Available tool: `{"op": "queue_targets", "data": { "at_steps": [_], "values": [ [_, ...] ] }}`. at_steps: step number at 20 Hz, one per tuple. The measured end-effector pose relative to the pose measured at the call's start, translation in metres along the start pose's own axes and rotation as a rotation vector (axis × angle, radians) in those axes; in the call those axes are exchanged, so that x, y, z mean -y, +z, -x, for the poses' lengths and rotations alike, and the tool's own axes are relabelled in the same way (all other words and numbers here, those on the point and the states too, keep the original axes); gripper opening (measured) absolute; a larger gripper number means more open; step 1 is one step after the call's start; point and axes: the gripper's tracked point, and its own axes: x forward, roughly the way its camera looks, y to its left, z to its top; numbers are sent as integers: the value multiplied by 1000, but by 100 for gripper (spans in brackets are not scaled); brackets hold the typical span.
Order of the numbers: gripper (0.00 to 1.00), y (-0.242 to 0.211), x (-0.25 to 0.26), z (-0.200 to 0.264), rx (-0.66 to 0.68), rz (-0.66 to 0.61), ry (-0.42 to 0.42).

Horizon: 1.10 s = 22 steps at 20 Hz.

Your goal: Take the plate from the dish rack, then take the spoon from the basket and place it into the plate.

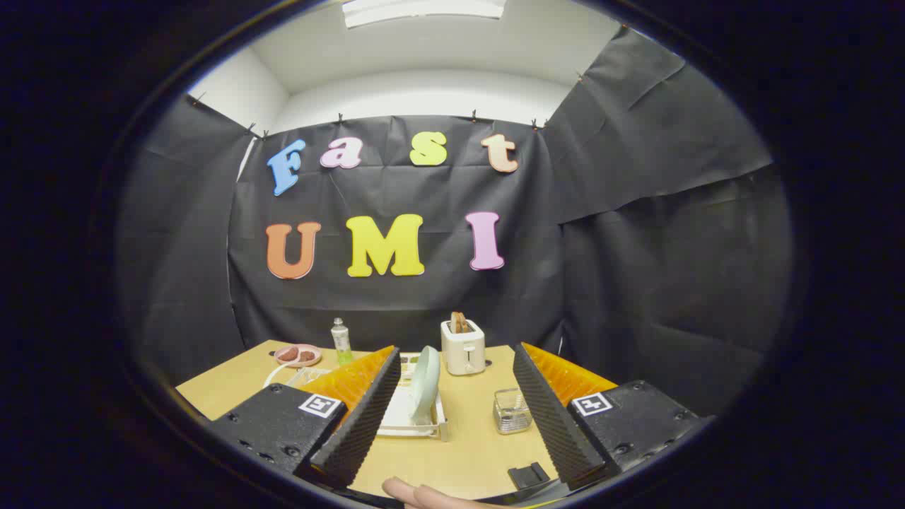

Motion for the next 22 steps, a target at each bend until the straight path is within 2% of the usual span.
{"op": "queue_targets", "data": {
  "at_steps": [14,18,22],
  "values": [
    [100,-10,5,-16,-21,10,-9],
    [100,-7,1,-41,-44,22,-9],
    [100,-12,-14,-91,-126,53,10]
  ]
}}
